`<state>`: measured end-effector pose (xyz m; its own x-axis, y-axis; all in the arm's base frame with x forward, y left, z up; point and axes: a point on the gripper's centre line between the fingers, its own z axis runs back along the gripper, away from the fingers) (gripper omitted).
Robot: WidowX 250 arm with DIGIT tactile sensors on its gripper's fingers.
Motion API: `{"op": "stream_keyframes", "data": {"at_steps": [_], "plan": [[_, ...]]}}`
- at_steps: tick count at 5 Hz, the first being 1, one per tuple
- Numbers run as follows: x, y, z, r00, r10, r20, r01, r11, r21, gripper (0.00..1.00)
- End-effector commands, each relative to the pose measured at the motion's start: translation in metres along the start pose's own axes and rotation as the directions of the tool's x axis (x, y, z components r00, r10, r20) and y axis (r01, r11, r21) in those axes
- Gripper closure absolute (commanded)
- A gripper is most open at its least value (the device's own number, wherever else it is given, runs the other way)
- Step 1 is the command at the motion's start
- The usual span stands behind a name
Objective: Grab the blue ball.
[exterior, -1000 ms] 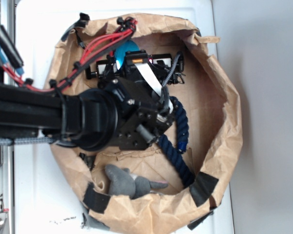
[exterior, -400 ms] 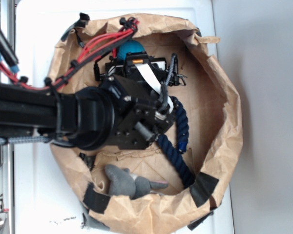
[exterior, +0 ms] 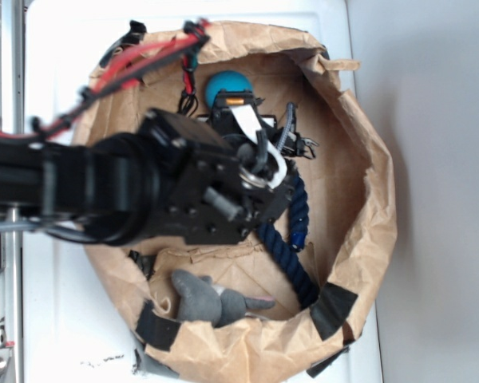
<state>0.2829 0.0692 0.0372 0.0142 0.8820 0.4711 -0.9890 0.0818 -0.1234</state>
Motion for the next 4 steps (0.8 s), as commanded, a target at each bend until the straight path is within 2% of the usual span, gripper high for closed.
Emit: {"op": "stream_keyframes", "data": {"at_steps": [1, 2, 3, 4], "plan": [[0.028, 0.006, 0.021, 0.999, 0.015, -0.036, -0.018, 0.996, -0.088, 1.0], [0.031, 0.007, 0.023, 0.999, 0.029, -0.037, -0.032, 0.997, -0.064, 1.0], [0.034, 0.013, 0.016, 0.994, 0.1, 0.037, -0.104, 0.987, 0.12, 0.0], [0.039, 0.02, 0.01, 0.987, 0.115, 0.113, -0.139, 0.962, 0.236, 0.0]]}}
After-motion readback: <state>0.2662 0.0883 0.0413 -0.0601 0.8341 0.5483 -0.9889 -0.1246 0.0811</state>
